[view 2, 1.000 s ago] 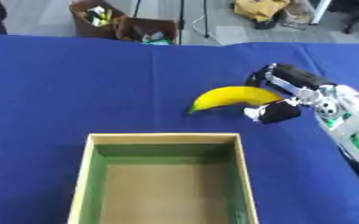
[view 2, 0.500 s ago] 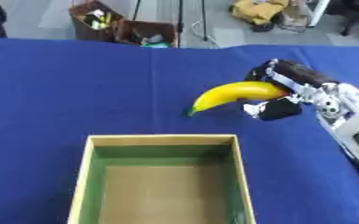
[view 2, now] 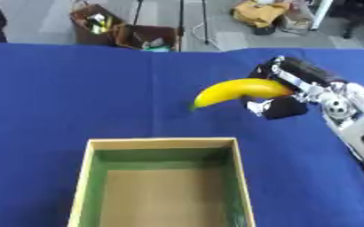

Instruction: Pick up objects on the table and place them in the box.

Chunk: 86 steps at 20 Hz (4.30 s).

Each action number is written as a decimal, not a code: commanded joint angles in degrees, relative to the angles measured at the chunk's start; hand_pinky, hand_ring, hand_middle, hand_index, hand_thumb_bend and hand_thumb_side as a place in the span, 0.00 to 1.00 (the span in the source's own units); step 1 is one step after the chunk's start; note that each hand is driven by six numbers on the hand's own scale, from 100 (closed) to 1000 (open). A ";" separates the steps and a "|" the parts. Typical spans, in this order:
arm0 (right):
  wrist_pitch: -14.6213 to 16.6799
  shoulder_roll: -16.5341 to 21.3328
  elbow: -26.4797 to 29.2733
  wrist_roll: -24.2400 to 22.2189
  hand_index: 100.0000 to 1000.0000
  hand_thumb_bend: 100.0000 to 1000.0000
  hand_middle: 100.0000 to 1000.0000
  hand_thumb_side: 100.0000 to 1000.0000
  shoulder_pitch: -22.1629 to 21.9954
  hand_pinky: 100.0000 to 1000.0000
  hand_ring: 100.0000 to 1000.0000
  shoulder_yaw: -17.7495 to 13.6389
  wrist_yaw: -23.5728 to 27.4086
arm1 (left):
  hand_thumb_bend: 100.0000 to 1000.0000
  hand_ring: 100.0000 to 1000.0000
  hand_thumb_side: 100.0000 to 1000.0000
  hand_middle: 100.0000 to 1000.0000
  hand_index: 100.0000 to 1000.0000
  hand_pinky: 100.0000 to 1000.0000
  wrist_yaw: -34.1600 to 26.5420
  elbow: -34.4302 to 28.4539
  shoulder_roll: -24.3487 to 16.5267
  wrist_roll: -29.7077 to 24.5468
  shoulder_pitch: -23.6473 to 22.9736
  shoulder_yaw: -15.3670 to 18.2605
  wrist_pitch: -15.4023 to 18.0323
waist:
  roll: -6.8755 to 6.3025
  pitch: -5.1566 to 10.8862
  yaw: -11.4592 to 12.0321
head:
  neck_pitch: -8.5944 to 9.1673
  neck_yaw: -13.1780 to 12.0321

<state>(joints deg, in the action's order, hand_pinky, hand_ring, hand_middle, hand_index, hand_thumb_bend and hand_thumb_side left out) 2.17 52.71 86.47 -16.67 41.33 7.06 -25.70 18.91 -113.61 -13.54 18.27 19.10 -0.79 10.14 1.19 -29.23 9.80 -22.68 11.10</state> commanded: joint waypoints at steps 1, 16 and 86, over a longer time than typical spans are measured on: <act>-0.12 2.63 1.63 0.58 0.57 0.00 0.40 0.44 0.40 0.71 0.73 -0.93 0.89 | 0.00 0.58 1.00 0.66 0.75 0.38 0.01 -0.98 -0.74 -0.02 0.02 0.22 -0.10 | -0.09 1.90 -0.29 | -0.27 -0.26; -1.77 4.42 8.56 1.28 0.56 0.00 0.40 0.47 -1.57 0.71 0.73 -0.27 4.12 | 0.00 0.58 1.00 0.66 0.75 0.39 -0.29 -0.98 -1.07 0.02 -0.23 0.41 -0.39 | 0.19 4.44 -1.40 | -2.00 -1.46; -11.43 -14.39 28.12 -13.53 0.54 0.00 0.39 0.40 -2.79 0.68 0.71 11.61 -5.30 | 0.00 0.60 1.00 0.68 0.76 0.41 1.74 -0.98 -2.09 12.36 -1.65 4.54 -1.48 | 0.68 8.93 -3.13 | -6.62 -3.53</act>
<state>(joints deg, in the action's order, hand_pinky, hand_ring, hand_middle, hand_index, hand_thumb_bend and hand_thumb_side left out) -9.24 37.86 113.48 -29.80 38.06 18.89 -30.26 20.45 -113.61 -14.64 30.57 17.15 3.15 8.57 2.07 -21.29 6.69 -29.14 7.60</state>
